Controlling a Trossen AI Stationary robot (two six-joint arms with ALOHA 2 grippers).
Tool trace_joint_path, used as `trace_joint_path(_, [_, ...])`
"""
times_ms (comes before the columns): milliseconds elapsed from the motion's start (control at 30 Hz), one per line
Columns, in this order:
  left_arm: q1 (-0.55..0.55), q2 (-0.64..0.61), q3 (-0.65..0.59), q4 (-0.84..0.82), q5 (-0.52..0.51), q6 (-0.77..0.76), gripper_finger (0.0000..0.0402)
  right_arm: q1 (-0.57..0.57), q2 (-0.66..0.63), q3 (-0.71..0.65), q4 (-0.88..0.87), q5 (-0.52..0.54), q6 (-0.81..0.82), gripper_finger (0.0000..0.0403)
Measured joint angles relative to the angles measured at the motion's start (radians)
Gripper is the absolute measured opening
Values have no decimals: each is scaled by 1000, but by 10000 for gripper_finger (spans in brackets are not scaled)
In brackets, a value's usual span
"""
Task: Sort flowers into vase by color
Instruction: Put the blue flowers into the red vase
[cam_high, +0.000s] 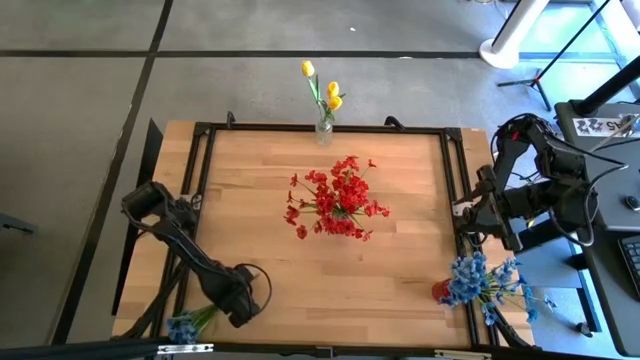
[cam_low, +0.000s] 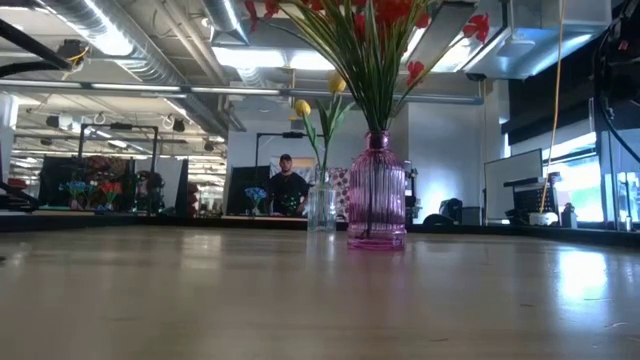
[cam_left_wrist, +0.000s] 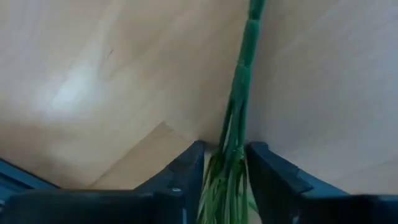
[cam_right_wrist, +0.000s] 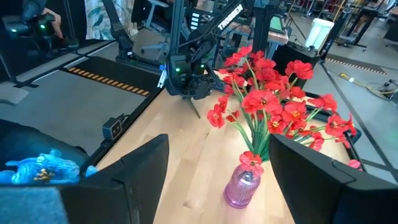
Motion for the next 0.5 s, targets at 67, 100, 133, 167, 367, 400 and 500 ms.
trace_joint_path(67, [10, 2, 3, -6, 0, 15, 93, 0, 6, 0, -1, 0, 9, 273])
trace_joint_path(100, [17, 4, 9, -15, -8, 30, 76, 0, 8, 0, -3, -1, 10, 273])
trace_joint_path(133, [23, 5, 17, -28, -22, 50, 57, 0, 11, 0, -4, 0, 9, 273])
trace_joint_path(167, [30, 7, 31, -49, -34, 64, 37, 0, 14, 0, -8, 0, 9, 273])
trace_joint_path(367, [41, -4, 199, -390, -321, 110, 13, 0, 18, 0, -8, 1, 8, 273])
trace_joint_path(400, [35, -20, 241, -452, -360, 102, 13, 0, 18, 0, -6, 4, 8, 273])
trace_joint_path(500, [13, -88, 342, -539, -546, 71, 12, 0, 18, 0, 1, 37, 7, 273])
